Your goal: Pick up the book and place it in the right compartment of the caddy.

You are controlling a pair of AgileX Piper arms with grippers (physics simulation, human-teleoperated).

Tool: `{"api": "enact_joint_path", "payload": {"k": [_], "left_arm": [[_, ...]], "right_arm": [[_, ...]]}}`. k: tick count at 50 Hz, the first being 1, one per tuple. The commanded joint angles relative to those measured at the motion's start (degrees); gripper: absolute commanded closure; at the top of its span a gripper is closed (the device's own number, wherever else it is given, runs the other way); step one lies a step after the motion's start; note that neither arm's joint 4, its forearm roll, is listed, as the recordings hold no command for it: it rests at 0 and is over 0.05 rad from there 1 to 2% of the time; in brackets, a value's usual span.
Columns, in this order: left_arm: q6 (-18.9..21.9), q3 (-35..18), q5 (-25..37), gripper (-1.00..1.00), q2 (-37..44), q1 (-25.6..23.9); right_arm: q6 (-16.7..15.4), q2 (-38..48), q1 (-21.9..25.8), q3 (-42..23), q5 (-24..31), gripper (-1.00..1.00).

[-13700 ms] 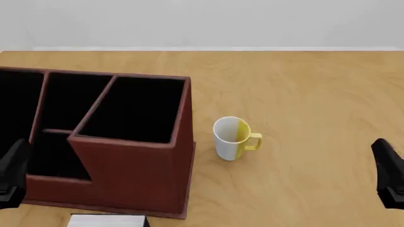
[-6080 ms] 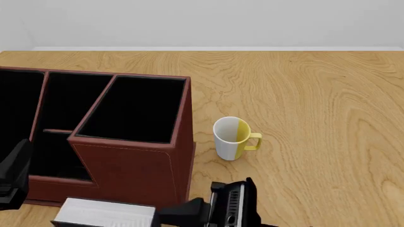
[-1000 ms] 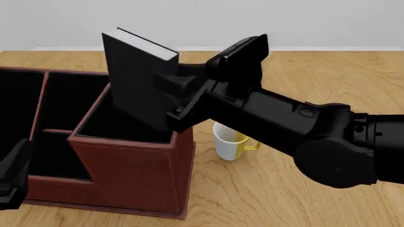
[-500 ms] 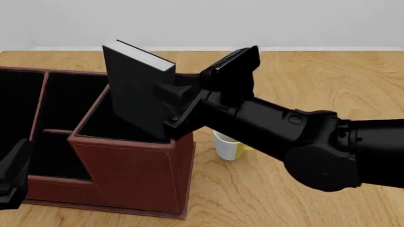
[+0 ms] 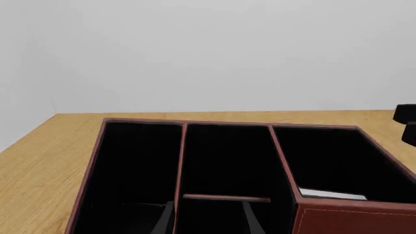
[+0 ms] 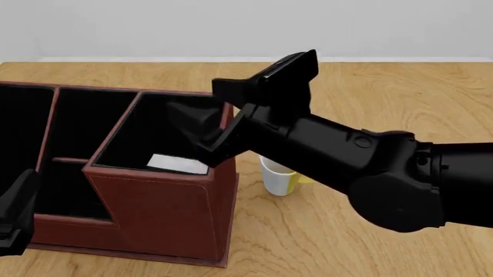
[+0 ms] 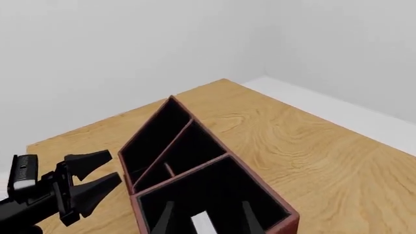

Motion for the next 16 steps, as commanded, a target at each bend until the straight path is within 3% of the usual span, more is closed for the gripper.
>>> {"api": "enact_joint_path", "payload": {"k": [1,16], "left_arm": [[0.01,-0.04,-0.01,-1.0,0.0,0.0],[0.01,0.12,-0.13,-1.0,0.0,0.01]], "right_arm": [[-0.67,-1.86,0.64,-0.36,1.35,-1.0],[-4.08,-7.07,0.81,-0.66,5.57,-1.0]]}}
